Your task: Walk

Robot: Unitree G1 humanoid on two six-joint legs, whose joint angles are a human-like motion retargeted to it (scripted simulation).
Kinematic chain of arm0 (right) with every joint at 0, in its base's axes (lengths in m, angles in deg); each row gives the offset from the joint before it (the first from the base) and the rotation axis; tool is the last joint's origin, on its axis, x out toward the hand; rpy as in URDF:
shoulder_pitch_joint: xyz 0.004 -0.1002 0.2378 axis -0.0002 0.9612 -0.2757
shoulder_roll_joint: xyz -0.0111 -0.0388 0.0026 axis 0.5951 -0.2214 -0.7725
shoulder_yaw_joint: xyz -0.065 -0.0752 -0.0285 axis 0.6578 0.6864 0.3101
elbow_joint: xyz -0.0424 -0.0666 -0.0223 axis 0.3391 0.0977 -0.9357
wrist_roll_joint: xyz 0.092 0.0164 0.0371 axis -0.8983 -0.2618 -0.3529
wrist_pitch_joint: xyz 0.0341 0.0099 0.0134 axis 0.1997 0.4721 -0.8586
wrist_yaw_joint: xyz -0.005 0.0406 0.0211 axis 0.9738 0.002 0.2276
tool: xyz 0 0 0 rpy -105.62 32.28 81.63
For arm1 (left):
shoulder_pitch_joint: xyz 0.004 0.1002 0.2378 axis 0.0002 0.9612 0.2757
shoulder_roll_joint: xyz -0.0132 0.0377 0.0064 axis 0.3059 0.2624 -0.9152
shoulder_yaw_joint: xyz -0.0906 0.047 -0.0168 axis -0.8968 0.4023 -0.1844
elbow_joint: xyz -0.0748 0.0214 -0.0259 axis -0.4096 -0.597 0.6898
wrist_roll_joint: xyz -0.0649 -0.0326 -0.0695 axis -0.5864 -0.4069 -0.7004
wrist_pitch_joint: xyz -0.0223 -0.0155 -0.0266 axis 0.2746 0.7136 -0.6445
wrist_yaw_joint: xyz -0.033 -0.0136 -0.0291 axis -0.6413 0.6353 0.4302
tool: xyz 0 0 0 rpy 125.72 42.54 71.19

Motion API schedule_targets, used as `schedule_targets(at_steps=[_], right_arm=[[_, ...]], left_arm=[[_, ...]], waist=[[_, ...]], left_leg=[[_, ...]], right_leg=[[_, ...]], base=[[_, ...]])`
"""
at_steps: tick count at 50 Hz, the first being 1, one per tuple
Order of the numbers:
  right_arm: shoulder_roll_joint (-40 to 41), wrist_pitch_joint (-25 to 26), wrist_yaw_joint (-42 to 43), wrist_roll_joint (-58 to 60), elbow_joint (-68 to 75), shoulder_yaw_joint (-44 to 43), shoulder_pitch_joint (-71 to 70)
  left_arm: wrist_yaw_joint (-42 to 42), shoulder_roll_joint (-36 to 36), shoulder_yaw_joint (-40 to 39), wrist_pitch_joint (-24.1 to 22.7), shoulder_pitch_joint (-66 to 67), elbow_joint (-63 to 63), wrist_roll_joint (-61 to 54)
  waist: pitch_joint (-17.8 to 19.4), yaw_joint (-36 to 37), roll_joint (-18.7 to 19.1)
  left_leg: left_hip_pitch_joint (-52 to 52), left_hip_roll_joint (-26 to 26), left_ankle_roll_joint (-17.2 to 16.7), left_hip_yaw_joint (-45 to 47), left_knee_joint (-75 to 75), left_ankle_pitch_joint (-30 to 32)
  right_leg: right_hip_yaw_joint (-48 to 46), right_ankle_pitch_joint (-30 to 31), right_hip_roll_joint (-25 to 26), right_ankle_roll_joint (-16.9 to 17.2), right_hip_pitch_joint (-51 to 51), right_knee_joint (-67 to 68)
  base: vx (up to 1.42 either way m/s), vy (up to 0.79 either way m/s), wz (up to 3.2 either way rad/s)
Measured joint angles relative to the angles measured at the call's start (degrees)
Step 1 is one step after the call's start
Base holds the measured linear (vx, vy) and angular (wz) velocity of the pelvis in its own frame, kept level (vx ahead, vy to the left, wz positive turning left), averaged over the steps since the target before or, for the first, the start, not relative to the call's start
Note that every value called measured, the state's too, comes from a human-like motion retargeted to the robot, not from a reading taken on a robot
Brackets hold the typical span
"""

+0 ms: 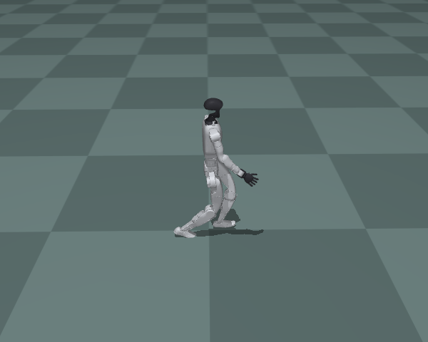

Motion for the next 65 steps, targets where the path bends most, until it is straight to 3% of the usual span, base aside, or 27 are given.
schedule_targets(at_steps=[3, 5, 7, 12, 15, 20, 23, 25, 28, 33, 35, 38, 43, 48, 50, 52, 56, 58, 62, 65], right_arm=[[2.04, 0.9, -2.83, 0.14, 3.52, 0.4, 2.97], [3.16, 1.66, -4.4, 0.4, 6.17, 0.69, 4.93], [3.71, 2.48, -5.33, 0.95, 8.82, 0.63, 6.74], [3.4, 3.7, -6.11, 1.95, 13.9, -0.78, 12.05], [2.97, 4.47, -6.25, 2.08, 15.56, -2.13, 15.45], [2.37, 5.37, -7.2, 2.09, 16.92, -4.57, 20.58], [2.56, 5.35, -7.72, 1.78, 17.57, -5.22, 22.89], [2.27, 5.12, -8.09, 1.15, 17.9, -5.48, 23.66], [2.61, 4.82, -7.49, 0.32, 18.42, -5.21, 24.28], [2.41, 4.28, -6.04, -0.38, 17.19, -3.48, 20.91], [2.3, 3.85, -5.38, 0.2, 15.69, -2.42, 18.85], [1.45, 3.5, -4.58, 1.23, 12.99, -1.4, 13.25], [0.03, 1.95, -2.74, 1.04, 7.7, -0.29, 4.89], [-0.74, 0.44, -1.46, -0.14, 2.66, -0.38, -1.16], [-0.47, 0.06, -1.15, -0.13, 1.48, -0.46, -1.94], [-0.53, 0.31, -1.33, 0.14, 0.77, -0.55, -2.53], [0.87, 0.88, -2.3, 1.21, 2.2, -0.02, -0.13], [1.87, 1.56, -3.69, 1.69, 4.42, 0.16, 2.05], [4.2, 3.0, -7.77, 2.07, 11.02, 0.13, 6.06], [4.81, 4.21, -9.58, 2.73, 14.71, -0.34, 8.81]], left_arm=[[-0.62, 0.26, 0.68, 0.54, -3.53, 0.49, -0.07], [-1.12, 0.63, 1.26, 0.6, -6.48, 1.58, 0.25], [-1.84, 1.2, 1.73, 0.57, -10.31, 2.74, 0.51], [-3.88, 2.62, 0.95, 0.27, -20.21, 5.03, -0.51], [-4.67, 3.35, 0.25, -0.4, -25.16, 6.78, -1.78], [-4.29, 4.46, 0.11, -2.22, -30.45, 9.84, -1.44], [-4.1, 4.59, 0.33, -2.94, -30.29, 11.11, -0.66], [-3.36, 4.11, 0.28, -3.1, -29.38, 11.69, -0.48], [-2.18, 3.22, 0.89, -3.05, -25.63, 10.88, -0.6], [0.39, 1.8, 2.27, -1.84, -18.13, 7.27, 0.89], [0.99, 1.35, 3.08, -1.05, -15.12, 5.73, 1.91], [1.81, 1.45, 3.21, -0.09, -12.24, 3.76, 2.79], [3.01, 1.23, 1.77, -0.05, -5.71, 2.12, 2.0], [4.26, 0.7, -0.07, -0.42, -0.31, 1.17, 1.44], [4.3, 0.39, -0.5, -0.4, 1.35, 0.95, 1.25], [4.52, 0.32, -0.93, -0.21, 1.57, 0.97, 1.49], [4.22, 0.06, -0.51, 0.13, 1.28, 0.01, 2.54], [3.96, 0.07, -0.24, 0.43, 0.08, -0.28, 2.74], [3.56, 0.9, 0.4, 1.14, -4.63, 0.61, 2.97], [2.91, 1.98, 0.75, 1.28, -9.46, 2.58, 3.1]], waist=[[-0.93, -1.57, -5.17], [-1.34, -3.02, -6.45], [-1.18, -4.45, -6.15], [0.38, -7.89, -3.18], [1.56, -9.34, -0.98], [1.84, -9.32, 4.22], [1.9, -9.29, 4.71], [1.37, -9.05, 7.3], [1.32, -8.42, 9.23], [-0.23, -6.2, 13.59], [-0.11, -4.47, 14.16], [-0.04, -2.41, 11.8], [1.75, 0.25, 8.28], [1.69, 1.06, 4.46], [1.78, 1.16, 4.57], [0.86, 0.8, 1.82], [0.7, 0.53, 0.38], [0.34, 0.18, -1.21], [-0.73, -1.76, -6.63], [-0.67, -3.78, -7.05]], left_leg=[[3.95, -6.38, 2.94, 2.05, -3.95, 0.78], [6.54, -8.56, 4.33, 1.88, -5.79, 0.04], [10.09, -8.98, 4.89, 0.73, -7.92, -1.15], [20.78, -7.09, 4.26, -2.98, -14.46, -3.53], [26.71, -4.69, 3.47, -4.82, -18.24, -4.5], [32.53, 2.49, 1.71, -6.5, -20.45, -7.58], [33.5, 3.49, 0.69, -6.98, -14.49, -11.17], [34.84, 6.55, -0.7, -7.88, -11.59, -12.22], [34.04, 9.8, -3.66, -7.29, 0.74, -12.38], [23.34, 18.02, -9.41, -6.17, 26.52, -1.03], [18.44, 21.07, -8.88, -5.02, 34.7, 0.82], [9.29, 21.03, -5.24, -3.7, 38.59, -0.24], [0.46, 17.95, -1.74, -1.46, 28.0, -4.38], [-2.41, 10.68, -2.58, -0.99, 2.53, -3.78], [-3.46, 9.05, -3.16, -2.06, -2.14, -4.84], [-0.8, 5.16, -2.62, -1.3, -10.71, -1.56], [0.26, 2.19, -1.58, 0.12, -4.18, 0.72], [1.58, -0.06, -0.25, 1.12, -1.97, 1.09], [6.75, -7.15, 3.0, 2.66, -6.7, 1.86], [11.51, -8.76, 3.95, 1.3, -9.96, 0.83]], right_leg=[[1.88, 10.69, -7.3, 5.21, -6.29, 16.76], [2.41, 17.93, -10.41, 6.6, -11.73, 26.85], [2.01, 18.47, -12.82, 4.92, -17.24, 33.42], [-0.94, 9.02, -15.3, -0.3, -28.44, 32.91], [-3.02, 6.31, -12.88, -0.43, -32.14, 21.44], [-3.27, 9.39, -1.06, 2.95, -31.53, -10.72], [-2.0, 9.68, 1.86, 3.2, -31.67, -12.75], [-2.94, 13.81, 5.47, 2.25, -27.76, -17.76], [-4.05, 14.13, 8.75, 0.3, -26.62, -11.47], [-6.56, 12.01, 15.06, -4.33, -22.01, -12.39], [-6.6, 9.74, 16.58, -5.73, -20.0, -11.96], [-5.03, 8.56, 15.58, -5.89, -14.8, -16.66], [-2.85, 5.18, 12.97, -5.1, -6.61, -19.66], [-1.76, 2.7, 8.05, -4.12, -0.91, -22.71], [-2.02, 1.04, 7.47, -4.07, -0.14, -20.17], [-1.59, -0.98, 3.67, -3.39, 0.28, -18.09], [-0.78, -3.09, 0.84, -1.73, 0.93, -6.89], [-0.28, -0.5, -1.65, 0.41, 0.22, 0.42], [1.54, 13.2, -10.08, 6.08, -7.79, 20.84], [1.2, 17.21, -14.26, 4.96, -15.37, 32.13]], base=[[-0.02, 0.06, 0.31], [-0.01, 0.02, 0.13], [0.0, 0.03, 0.02], [0.0, 0.0, 0.0], [0.0, 0.0, 0.0], [0.01, 0.0, -0.04], [0.0, 0.0, 0.0], [0.06, -0.04, -0.02], [0.0, 0.0, 0.0], [0.0, 0.0, 0.0], [0.0, 0.0, 0.0], [0.0, 0.0, 0.0], [0.0, -0.01, -0.16], [0.0, 0.0, -0.08], [0.0, 0.0, 0.0], [0.0, 0.0, 0.0], [0.0, 0.0, 0.0], [0.0, 0.0, 0.0], [-0.02, 0.05, 0.21], [0.0, 0.0, 0.0]])
